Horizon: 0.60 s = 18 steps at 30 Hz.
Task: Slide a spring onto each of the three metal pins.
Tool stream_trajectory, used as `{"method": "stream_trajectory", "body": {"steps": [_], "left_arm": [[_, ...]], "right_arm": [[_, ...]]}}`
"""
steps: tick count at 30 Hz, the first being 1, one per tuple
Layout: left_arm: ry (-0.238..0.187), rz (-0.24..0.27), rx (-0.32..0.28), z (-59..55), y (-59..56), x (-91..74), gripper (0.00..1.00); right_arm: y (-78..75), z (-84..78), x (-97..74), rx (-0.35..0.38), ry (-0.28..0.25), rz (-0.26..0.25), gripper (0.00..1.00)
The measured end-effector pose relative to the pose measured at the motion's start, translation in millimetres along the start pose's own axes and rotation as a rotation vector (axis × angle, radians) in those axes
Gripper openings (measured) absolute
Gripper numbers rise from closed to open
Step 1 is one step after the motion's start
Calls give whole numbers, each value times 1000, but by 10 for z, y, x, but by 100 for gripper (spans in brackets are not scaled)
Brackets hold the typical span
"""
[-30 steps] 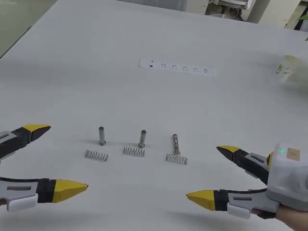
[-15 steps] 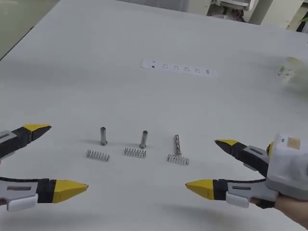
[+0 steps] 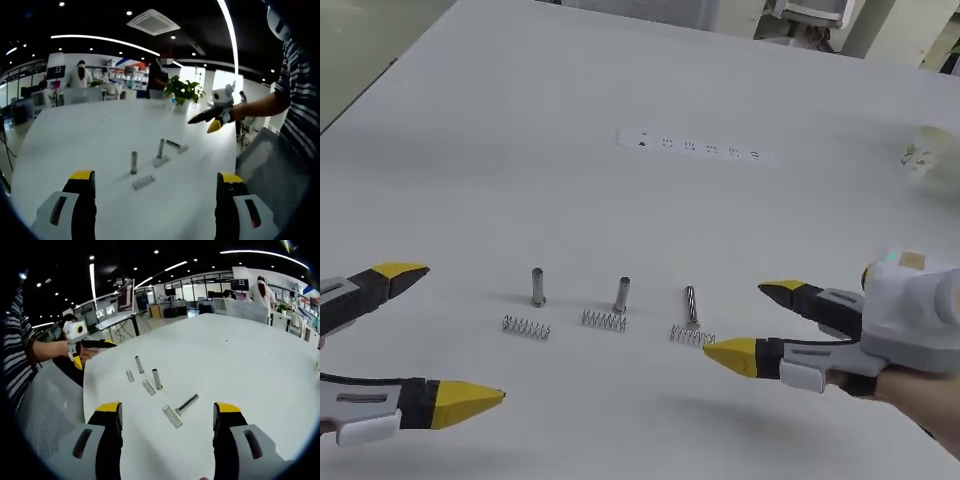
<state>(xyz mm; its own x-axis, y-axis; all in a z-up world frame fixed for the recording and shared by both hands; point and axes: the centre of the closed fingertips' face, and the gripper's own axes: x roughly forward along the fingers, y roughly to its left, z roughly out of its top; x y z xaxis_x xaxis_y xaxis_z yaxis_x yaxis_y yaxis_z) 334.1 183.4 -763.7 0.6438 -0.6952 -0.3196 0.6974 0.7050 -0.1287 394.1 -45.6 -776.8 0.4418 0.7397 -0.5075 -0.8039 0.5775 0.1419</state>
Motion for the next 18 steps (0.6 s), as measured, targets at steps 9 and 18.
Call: {"method": "stream_trajectory", "body": {"steps": [9,18], "left_arm": [[3,1,-11,-60,5,24,98],[9,8,-30,-136,54,32,98]], "right_arm": [[-24,17,96,35,48,-3,69],[-128,41,198,41,77,-36,70]]}}
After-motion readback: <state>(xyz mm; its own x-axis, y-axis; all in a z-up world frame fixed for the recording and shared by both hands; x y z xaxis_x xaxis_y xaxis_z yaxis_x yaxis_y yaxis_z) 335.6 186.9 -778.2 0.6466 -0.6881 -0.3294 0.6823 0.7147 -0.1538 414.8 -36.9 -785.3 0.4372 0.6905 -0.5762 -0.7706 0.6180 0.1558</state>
